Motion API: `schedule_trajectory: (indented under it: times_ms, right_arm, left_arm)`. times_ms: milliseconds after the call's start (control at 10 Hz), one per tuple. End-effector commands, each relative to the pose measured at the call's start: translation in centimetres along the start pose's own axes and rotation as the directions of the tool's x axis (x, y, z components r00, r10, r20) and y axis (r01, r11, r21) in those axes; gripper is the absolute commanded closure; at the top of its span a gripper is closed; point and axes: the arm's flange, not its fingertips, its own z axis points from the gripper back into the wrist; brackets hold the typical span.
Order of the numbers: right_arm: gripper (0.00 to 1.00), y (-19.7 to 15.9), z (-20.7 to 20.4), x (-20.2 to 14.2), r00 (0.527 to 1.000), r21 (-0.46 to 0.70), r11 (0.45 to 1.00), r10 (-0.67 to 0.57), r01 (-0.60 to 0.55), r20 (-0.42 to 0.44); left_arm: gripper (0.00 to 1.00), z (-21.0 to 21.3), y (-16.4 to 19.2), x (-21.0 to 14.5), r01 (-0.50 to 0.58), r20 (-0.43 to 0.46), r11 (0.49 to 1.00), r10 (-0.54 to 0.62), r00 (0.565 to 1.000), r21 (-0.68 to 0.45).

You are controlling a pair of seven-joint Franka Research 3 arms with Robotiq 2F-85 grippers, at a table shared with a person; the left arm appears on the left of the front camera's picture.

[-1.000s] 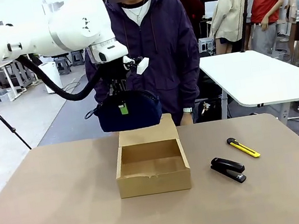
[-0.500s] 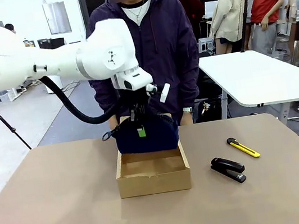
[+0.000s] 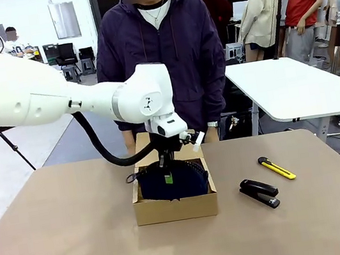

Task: Pack the items into the box.
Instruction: Pick up the item indicated by the person and place it inside the Mailer Box.

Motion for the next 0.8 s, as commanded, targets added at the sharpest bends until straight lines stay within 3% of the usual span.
schedule_trajectory:
  times_ms: [0,500,600,700]
  right_arm:
    - [0.0,0.14,-0.17,0.26,1.0,0.028,0.999,0.015,-0.016,0.018]
    - [0.0,0.14,-0.17,0.26,1.0,0.028,0.999,0.015,-0.016,0.018]
    - [0.0,0.14,-0.17,0.26,1.0,0.028,0.999,0.015,-0.016,0.018]
    - [0.0,0.14,-0.17,0.26,1.0,0.028,0.999,0.015,-0.016,0.018]
  left_arm:
    - [1.0,-0.42,0.77,0.02,0.013,0.032,1.0,-0.013,0.999,-0.016]
    - [0.98,-1.39,1.35,0.34,-0.009,-0.005,0.997,0.009,1.0,-0.082]
    - [0.45,-1.42,1.31,0.38,-0.001,0.001,0.996,0.001,1.0,-0.088]
    - [0.0,-1.41,1.29,0.44,0.013,0.006,0.996,-0.013,1.0,-0.089]
